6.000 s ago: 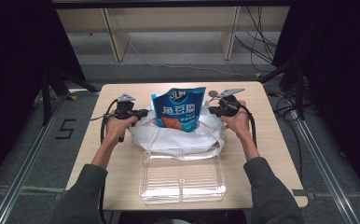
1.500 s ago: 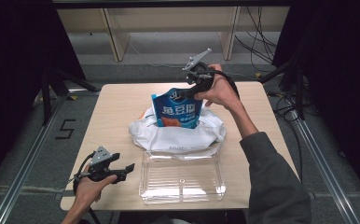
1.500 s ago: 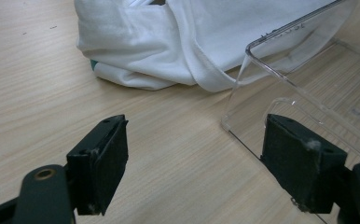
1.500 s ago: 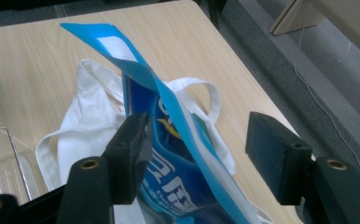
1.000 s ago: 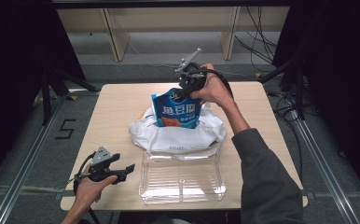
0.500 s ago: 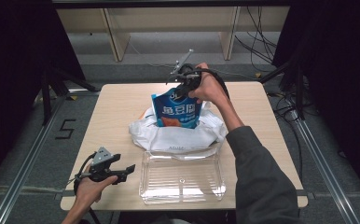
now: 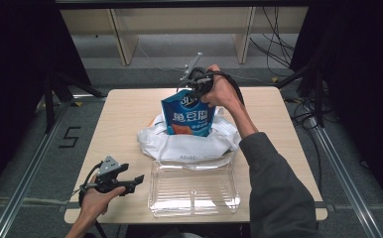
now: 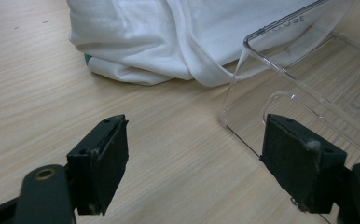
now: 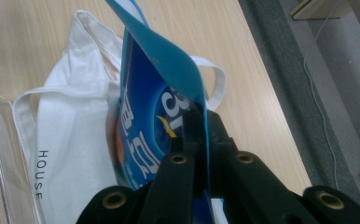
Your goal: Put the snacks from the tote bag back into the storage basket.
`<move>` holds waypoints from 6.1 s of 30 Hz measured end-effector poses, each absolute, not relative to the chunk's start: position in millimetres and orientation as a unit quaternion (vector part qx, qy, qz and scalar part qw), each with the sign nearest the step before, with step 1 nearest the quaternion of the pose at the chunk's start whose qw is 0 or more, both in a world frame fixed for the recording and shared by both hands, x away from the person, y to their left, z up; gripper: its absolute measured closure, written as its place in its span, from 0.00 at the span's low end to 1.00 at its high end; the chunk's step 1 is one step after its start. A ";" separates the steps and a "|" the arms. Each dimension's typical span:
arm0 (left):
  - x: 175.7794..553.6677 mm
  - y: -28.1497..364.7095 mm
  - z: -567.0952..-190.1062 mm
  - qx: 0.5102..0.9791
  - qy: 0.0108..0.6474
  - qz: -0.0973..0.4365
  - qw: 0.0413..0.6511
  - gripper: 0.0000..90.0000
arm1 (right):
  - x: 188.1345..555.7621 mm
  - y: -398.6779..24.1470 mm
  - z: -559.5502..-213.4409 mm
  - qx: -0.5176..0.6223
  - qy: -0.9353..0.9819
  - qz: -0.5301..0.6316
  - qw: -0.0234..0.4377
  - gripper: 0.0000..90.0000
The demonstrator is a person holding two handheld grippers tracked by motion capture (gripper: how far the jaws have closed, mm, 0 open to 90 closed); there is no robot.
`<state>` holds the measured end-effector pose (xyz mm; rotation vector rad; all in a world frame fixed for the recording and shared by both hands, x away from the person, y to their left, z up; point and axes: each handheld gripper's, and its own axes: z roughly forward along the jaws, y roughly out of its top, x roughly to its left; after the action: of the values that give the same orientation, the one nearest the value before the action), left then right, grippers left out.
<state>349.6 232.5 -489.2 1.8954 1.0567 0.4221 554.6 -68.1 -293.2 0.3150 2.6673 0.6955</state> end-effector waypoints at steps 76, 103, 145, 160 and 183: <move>357.2 245.0 -490.5 0.751 0.452 0.183 0.445 0.25 | 387.1 -86.2 -220.3 0.004 0.947 0.266 0.180 1.00; 358.6 243.7 -490.1 0.758 0.443 0.182 0.442 0.25 | 404.0 -79.9 -280.2 -0.009 0.958 0.261 0.117 1.00; 358.2 242.0 -492.7 0.756 0.448 0.179 0.443 0.25 | 388.7 -191.2 -322.9 0.167 0.910 0.348 0.152 0.43; 357.9 241.7 -491.6 0.758 0.446 0.180 0.441 0.25 | 396.9 -221.3 -360.7 0.220 0.896 0.354 0.151 0.41; 358.9 241.1 -491.8 0.755 0.451 0.180 0.441 0.25 | 414.1 -255.8 -392.1 0.301 0.868 0.369 0.140 0.35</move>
<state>358.9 241.1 -491.8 1.8738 1.1198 0.4466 414.1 -255.8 -392.1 0.8703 2.5081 1.0663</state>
